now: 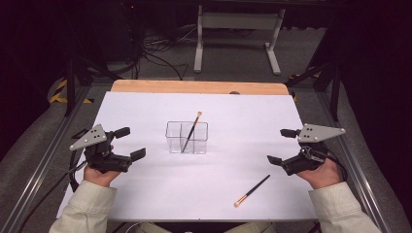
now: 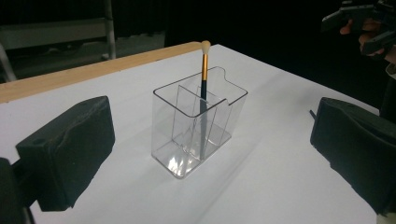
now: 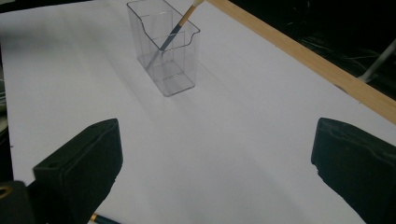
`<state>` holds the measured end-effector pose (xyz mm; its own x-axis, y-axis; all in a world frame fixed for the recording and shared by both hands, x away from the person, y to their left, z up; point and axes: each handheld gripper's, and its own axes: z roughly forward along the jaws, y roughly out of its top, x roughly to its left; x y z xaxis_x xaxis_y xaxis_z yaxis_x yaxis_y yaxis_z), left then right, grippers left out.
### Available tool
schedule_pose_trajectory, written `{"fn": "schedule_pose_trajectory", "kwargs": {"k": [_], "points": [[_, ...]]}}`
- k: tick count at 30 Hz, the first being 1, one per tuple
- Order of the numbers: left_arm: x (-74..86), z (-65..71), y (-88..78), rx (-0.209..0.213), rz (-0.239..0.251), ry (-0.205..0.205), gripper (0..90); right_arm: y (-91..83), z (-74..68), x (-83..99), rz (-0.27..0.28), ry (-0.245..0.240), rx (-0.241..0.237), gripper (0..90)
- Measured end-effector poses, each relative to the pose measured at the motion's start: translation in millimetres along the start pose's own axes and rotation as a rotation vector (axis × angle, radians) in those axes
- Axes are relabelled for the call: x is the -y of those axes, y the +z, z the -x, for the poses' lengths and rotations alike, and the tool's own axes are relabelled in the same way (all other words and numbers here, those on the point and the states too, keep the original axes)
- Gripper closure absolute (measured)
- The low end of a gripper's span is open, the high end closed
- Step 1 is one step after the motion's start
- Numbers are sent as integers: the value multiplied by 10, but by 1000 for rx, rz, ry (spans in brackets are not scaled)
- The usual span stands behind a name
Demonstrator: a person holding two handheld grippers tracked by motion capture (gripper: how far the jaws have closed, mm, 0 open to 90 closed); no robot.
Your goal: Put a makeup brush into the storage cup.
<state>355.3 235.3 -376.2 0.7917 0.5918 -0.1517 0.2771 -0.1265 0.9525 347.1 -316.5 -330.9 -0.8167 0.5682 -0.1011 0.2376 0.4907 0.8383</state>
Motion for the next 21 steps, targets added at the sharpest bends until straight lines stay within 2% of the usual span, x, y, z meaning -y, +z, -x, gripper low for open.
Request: {"fn": "schedule_pose_trajectory", "kwargs": {"k": [12, 21], "points": [[61, 7, -104, -20, -11, -19, 6, 102, -14, -121, -127, -58, -65, 30], [92, 3, -149, -29, -16, -32, 7, 180, -44, -168, -181, -89, -88, 33]]}}
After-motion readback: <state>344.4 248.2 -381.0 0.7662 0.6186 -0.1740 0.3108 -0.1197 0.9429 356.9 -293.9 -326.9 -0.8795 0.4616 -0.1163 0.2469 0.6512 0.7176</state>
